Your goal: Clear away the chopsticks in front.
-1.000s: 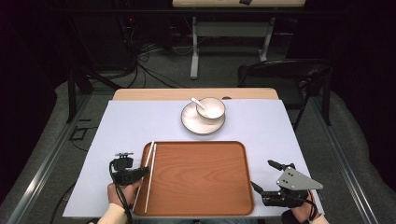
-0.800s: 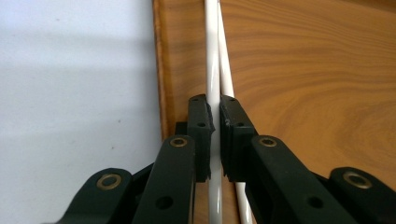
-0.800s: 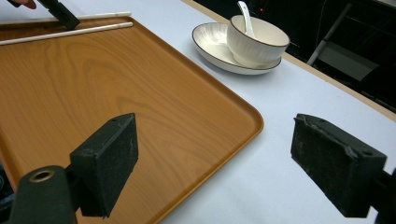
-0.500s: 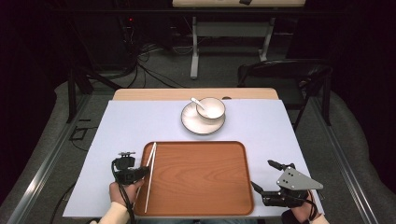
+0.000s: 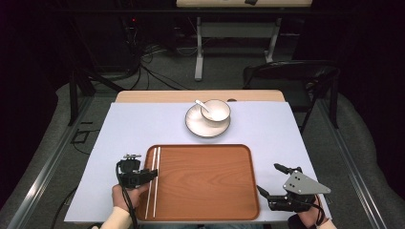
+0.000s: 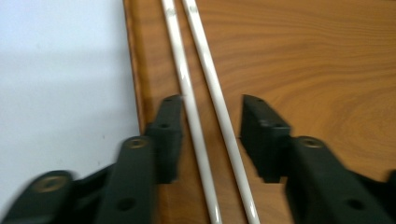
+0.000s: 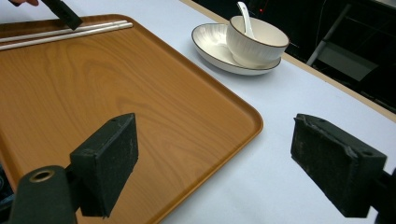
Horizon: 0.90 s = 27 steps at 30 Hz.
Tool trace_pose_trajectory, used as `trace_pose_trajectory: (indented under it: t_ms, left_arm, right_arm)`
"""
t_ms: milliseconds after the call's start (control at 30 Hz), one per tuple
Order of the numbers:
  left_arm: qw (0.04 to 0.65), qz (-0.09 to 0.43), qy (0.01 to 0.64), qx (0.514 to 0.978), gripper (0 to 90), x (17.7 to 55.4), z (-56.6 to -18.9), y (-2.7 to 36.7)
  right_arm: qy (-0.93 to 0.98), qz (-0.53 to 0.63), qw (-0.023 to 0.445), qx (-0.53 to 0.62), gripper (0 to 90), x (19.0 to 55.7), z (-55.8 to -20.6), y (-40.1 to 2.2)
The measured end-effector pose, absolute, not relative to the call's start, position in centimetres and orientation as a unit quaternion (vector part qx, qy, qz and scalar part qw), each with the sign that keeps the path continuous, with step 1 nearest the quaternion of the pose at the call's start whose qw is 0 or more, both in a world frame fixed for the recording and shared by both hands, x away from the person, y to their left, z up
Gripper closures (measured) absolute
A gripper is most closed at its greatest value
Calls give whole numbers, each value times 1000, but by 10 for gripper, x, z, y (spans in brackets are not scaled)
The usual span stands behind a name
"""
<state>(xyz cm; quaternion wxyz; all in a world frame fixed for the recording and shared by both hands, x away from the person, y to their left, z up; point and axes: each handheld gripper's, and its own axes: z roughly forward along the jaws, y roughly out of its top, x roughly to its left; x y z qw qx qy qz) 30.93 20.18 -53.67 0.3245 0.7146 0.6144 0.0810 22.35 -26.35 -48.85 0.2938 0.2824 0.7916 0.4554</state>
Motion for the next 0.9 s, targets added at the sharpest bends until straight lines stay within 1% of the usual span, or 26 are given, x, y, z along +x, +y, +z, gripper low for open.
trace_pose_trajectory:
  t_ms: [100, 133, 167, 200, 233, 267, 300, 333, 433, 467, 533, 700, 733, 767, 900]
  left_arm:
    - [334, 92, 596, 724, 396, 310, -531, 201]
    - [355, 102, 566, 737, 363, 310, -525, 201]
    - [355, 102, 566, 737, 324, 310, -525, 201]
    - [365, 111, 543, 748, 324, 311, -520, 201]
    - [374, 117, 530, 752, 265, 311, -518, 201]
    - [391, 133, 500, 761, 242, 311, -510, 203]
    - [391, 133, 500, 761, 212, 311, -510, 203]
    - [408, 144, 480, 763, 189, 309, -503, 205]
    - [418, 152, 465, 766, 151, 307, -498, 209]
    - [429, 158, 455, 764, 151, 305, -494, 213]
    - [451, 165, 439, 760, 113, 297, -488, 224]
    - [473, 180, 424, 751, 58, 286, -484, 240]
    - [480, 178, 419, 750, 34, 281, -485, 249]
    - [480, 178, 419, 750, 14, 281, -485, 249]
    - [483, 193, 409, 750, 2, 267, -487, 265]
  right_arm:
    - [792, 456, 294, 282, 144, 223, -489, -263]
    - [792, 455, 294, 282, 144, 224, -489, -263]
    - [792, 455, 294, 282, 144, 224, -489, -263]
    - [792, 455, 294, 282, 144, 223, -489, -263]
    - [791, 455, 294, 282, 144, 223, -489, -263]
    - [791, 455, 294, 283, 144, 223, -489, -263]
    - [791, 455, 294, 283, 144, 223, -489, -263]
    - [792, 455, 294, 282, 144, 223, -489, -263]
    - [792, 455, 294, 283, 144, 223, -489, -264]
    - [792, 455, 294, 283, 144, 223, -489, -264]
    - [792, 455, 294, 282, 144, 223, -488, -263]
    - [792, 454, 295, 283, 144, 223, -488, -263]
    - [792, 454, 295, 283, 144, 223, -489, -263]
    - [792, 454, 295, 283, 144, 223, -489, -263]
    - [792, 452, 296, 284, 144, 223, -489, -263]
